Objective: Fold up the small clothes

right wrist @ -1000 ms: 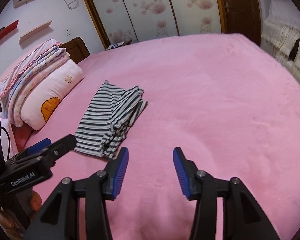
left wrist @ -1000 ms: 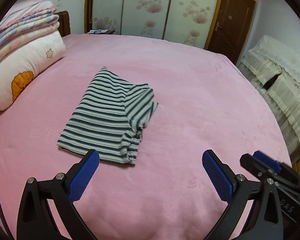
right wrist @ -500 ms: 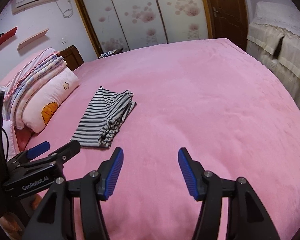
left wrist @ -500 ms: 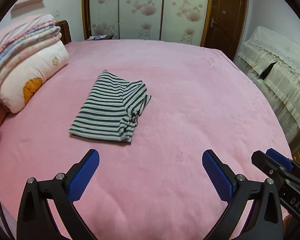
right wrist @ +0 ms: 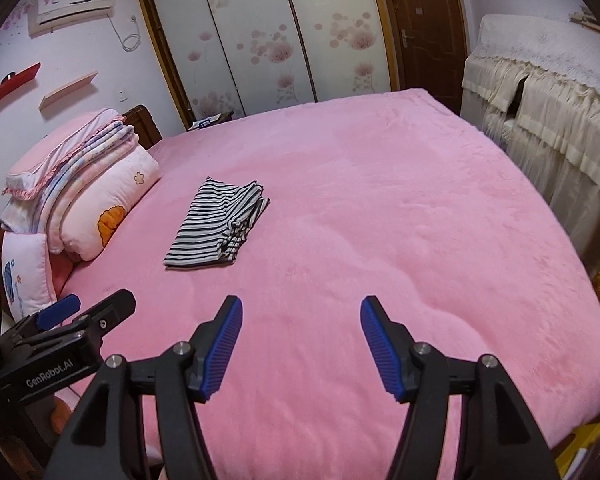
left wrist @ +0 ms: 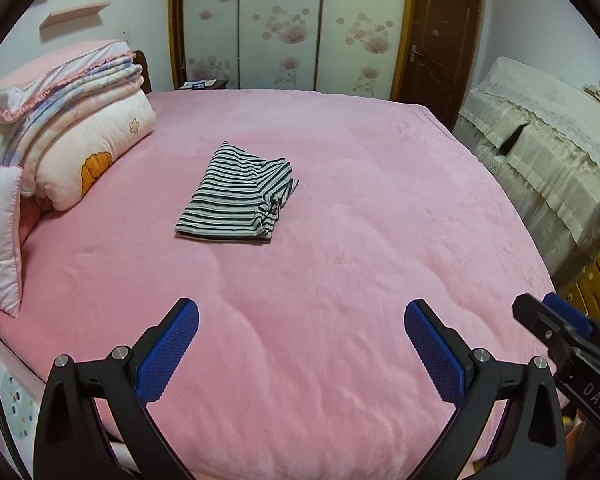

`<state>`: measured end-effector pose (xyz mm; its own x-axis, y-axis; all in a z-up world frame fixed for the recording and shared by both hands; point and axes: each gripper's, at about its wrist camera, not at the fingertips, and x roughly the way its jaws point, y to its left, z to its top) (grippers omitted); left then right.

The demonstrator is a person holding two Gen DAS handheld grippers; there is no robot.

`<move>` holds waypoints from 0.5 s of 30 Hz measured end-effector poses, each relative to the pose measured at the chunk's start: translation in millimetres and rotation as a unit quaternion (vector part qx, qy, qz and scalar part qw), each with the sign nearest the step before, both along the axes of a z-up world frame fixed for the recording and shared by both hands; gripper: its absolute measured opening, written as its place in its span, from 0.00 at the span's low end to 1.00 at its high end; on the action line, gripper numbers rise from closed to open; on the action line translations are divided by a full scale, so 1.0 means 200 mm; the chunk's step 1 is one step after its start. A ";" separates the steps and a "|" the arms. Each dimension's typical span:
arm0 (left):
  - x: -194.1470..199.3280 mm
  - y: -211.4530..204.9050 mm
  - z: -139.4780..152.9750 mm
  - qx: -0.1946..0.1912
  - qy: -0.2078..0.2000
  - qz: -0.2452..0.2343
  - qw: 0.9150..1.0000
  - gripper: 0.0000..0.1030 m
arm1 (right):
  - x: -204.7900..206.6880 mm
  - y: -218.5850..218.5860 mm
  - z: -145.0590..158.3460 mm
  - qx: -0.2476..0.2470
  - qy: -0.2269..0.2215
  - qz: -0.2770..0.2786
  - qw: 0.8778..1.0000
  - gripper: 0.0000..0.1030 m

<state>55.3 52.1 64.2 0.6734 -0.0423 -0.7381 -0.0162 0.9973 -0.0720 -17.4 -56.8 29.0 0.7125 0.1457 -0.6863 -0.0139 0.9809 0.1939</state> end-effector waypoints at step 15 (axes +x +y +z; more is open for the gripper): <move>-0.19 -0.07 0.05 -0.010 -0.011 -0.026 1.000 0.99 | -0.25 0.00 0.05 -0.025 -0.013 -0.007 1.000 0.64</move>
